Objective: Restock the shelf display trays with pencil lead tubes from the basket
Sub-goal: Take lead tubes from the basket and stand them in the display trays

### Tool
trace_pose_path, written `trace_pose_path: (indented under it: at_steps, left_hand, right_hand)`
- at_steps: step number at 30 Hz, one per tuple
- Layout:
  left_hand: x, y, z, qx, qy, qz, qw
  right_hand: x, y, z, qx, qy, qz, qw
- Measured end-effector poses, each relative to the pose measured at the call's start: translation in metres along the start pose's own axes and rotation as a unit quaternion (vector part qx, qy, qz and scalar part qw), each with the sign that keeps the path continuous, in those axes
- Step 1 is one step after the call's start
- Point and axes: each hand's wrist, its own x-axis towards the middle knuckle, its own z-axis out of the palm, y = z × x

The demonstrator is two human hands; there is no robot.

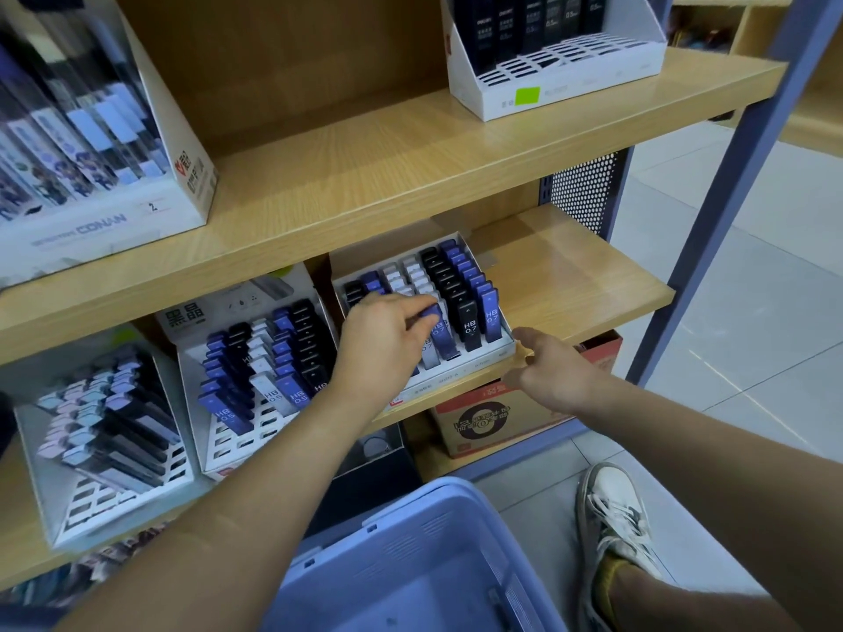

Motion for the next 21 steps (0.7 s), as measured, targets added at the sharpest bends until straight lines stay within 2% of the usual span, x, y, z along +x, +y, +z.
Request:
trace_pose_path:
  at_steps: [4,10,13,18,21]
  left_hand:
    - [0.008,0.0,-0.001,0.017,-0.041,0.011,0.999]
    - [0.019,0.005,-0.005,-0.041,-0.052,-0.049,0.997]
    - [0.022,0.005,-0.002,-0.066,-0.044,-0.065,0.995]
    - [0.018,-0.001,0.003,-0.037,-0.052,-0.034,0.997]
    - [0.018,-0.005,0.002,-0.082,-0.017,-0.05,0.995]
  right_hand:
    - [0.003,-0.003,0.003,-0.007,-0.012,-0.001,1.0]
    - [0.007,-0.002,0.006,-0.03,0.004,-0.031,0.999]
    - [0.01,-0.001,0.007,-0.038,0.01,-0.037,0.999]
    - [0.016,0.003,0.01,-0.021,0.013,-0.033,0.999]
    - [0.018,0.005,0.009,-0.02,0.013,-0.035,0.999]
